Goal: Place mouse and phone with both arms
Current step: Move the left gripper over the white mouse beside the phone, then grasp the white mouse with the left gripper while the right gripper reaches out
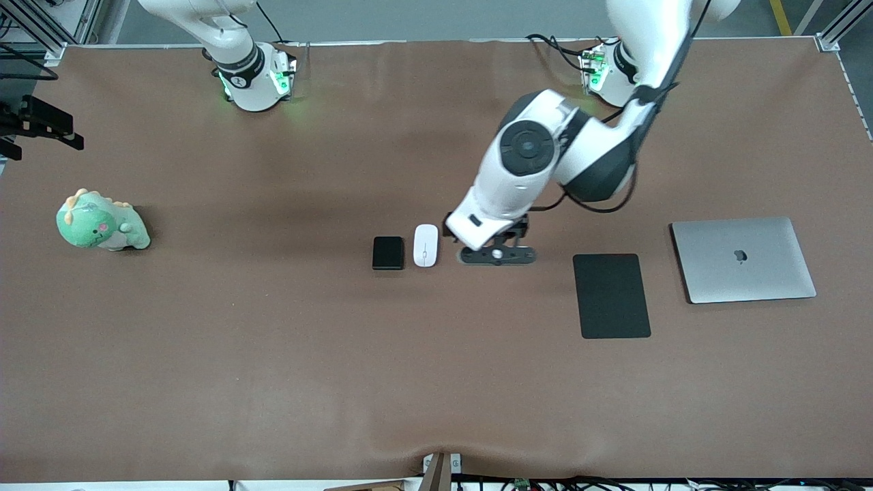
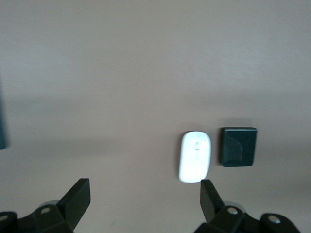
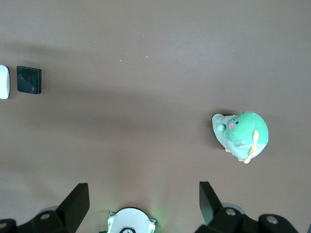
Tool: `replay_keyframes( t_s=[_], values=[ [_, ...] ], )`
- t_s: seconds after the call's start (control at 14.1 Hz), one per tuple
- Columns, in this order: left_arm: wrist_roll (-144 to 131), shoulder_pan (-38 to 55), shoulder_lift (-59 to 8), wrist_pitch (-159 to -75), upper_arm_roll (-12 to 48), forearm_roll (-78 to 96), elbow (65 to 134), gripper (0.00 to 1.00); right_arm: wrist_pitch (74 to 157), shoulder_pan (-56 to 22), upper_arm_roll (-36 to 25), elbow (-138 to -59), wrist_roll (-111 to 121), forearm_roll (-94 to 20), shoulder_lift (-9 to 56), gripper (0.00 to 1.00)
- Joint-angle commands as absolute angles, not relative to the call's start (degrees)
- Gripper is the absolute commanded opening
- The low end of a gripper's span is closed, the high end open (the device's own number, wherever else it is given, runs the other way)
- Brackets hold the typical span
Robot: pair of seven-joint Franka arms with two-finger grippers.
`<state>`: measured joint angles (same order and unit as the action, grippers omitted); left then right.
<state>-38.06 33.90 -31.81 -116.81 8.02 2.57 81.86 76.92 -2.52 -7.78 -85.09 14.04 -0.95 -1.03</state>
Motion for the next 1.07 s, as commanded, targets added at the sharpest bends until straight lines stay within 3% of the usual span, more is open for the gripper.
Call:
replay_keyframes(
  t_s=[0.0, 0.5, 0.99],
  values=[
    [-39.1, 36.9, -36.4, -122.1, 7.2, 0.6, 80.9, 1.00, 76.1, -2.5, -8.0, -83.5, 14.5, -1.9, 0.1, 1.00],
    [-47.5, 43.5, -46.0, -130.4, 6.5, -10.9, 80.6, 1.00, 76.7, -2.5, -8.0, -83.4, 14.6, -1.1, 4.3, 1.00],
    [-49.8, 46.0, -50.9, -135.3, 4.9, -11.9, 79.7, 1.00, 78.7, -2.8, -8.2, -83.4, 14.5, -1.2, 7.7, 1.00]
  ],
)
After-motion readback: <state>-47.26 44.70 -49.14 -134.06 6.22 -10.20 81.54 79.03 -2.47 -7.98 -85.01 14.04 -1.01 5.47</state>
